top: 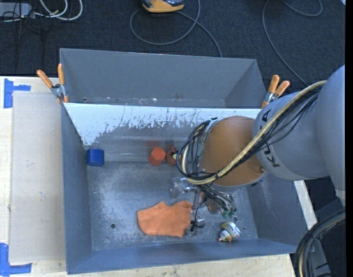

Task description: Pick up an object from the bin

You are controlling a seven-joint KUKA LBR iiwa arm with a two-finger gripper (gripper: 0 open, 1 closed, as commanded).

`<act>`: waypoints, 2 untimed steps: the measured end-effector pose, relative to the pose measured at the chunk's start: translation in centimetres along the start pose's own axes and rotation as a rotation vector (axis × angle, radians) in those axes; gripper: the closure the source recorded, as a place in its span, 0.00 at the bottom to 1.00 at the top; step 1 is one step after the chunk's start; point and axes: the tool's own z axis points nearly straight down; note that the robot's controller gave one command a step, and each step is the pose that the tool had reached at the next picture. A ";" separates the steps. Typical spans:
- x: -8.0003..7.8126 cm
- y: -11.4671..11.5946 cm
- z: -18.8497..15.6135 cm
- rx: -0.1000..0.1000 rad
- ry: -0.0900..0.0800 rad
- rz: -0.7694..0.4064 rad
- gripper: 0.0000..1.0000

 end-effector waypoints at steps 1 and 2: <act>0.5 0.8 0.8 0.000 -0.001 -0.029 0.00; -4.9 2.6 0.8 -0.001 0.000 -0.179 1.00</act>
Offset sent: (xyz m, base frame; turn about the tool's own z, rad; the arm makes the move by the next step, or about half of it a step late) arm 0.0418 0.0355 -0.0080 -0.1814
